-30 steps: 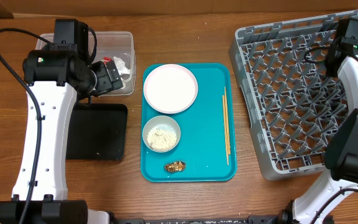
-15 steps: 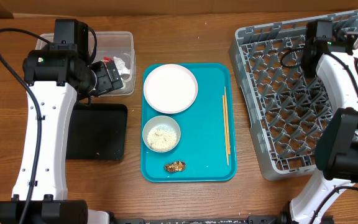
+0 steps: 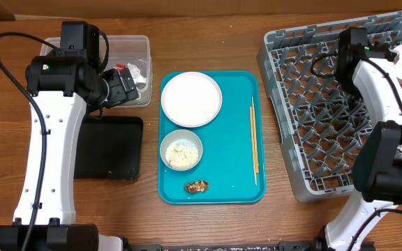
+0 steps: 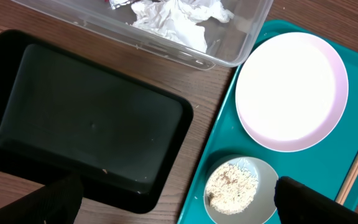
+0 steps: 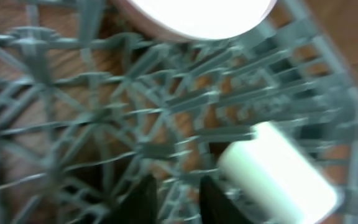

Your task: Sort waste into correct bins and load items into the dishwasher

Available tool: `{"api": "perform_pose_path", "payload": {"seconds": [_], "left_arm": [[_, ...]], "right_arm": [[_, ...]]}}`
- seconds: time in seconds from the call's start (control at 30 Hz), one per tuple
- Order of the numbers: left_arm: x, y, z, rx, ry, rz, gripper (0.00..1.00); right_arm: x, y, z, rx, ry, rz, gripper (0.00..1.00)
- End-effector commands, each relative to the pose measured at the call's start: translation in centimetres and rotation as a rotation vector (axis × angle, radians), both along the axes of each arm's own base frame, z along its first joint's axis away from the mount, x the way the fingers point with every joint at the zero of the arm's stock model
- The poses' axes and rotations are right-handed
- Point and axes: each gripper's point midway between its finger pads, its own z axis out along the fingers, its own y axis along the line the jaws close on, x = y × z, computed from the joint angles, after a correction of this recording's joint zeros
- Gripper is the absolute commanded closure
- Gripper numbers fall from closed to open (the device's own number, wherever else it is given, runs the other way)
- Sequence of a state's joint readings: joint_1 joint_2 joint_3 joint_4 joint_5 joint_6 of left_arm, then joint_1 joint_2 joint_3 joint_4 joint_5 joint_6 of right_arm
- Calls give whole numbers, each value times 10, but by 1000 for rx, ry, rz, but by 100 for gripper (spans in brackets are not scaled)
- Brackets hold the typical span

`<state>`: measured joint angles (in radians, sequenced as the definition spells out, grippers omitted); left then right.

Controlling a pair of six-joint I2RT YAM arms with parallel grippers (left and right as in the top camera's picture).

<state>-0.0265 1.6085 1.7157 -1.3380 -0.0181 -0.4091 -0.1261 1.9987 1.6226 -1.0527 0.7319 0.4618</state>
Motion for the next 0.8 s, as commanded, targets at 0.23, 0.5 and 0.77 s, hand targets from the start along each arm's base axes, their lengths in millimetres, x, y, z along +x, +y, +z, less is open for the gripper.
{"api": "perform_pose_path", "payload": {"seconds": [0.23, 0.5, 0.77], "left_arm": [[2, -8, 4, -11, -13, -28, 0], [4, -8, 4, -11, -19, -28, 0], [4, -8, 4, -11, -19, -28, 0]], "right_arm": [[61, -17, 103, 490, -615, 75, 34], [31, -100, 89, 500, -724, -187, 34], [26, -116, 39, 545, -638, -261, 34]]}}
